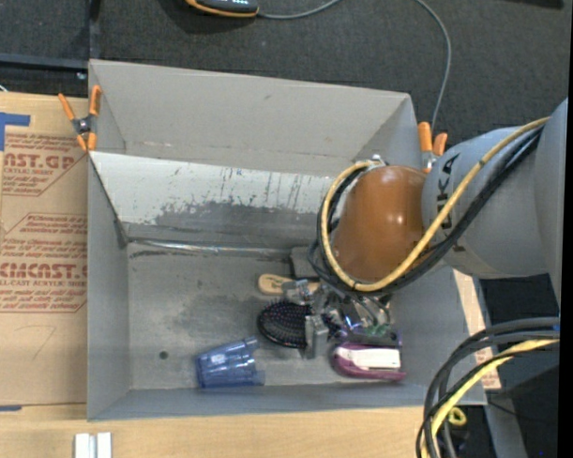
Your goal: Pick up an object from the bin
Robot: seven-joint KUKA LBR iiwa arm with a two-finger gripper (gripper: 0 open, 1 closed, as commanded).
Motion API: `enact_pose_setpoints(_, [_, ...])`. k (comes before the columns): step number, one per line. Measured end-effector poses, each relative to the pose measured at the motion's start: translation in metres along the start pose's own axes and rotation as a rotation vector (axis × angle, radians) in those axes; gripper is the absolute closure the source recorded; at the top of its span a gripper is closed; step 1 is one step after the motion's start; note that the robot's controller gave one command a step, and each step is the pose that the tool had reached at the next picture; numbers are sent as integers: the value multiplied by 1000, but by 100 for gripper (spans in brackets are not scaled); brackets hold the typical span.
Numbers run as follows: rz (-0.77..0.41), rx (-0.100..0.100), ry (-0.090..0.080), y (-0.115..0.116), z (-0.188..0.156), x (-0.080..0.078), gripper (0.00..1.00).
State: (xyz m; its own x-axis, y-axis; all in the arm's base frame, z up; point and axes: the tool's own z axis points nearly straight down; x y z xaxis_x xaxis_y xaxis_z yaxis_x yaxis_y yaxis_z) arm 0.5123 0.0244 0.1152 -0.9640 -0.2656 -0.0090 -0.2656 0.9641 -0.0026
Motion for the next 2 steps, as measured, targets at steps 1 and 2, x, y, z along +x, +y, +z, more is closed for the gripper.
enact_pose_setpoints(1, [-20,-2,6,1,-54,-4,100])
enact_pose_setpoints(2, [-20,-2,6,1,-54,-4,100])
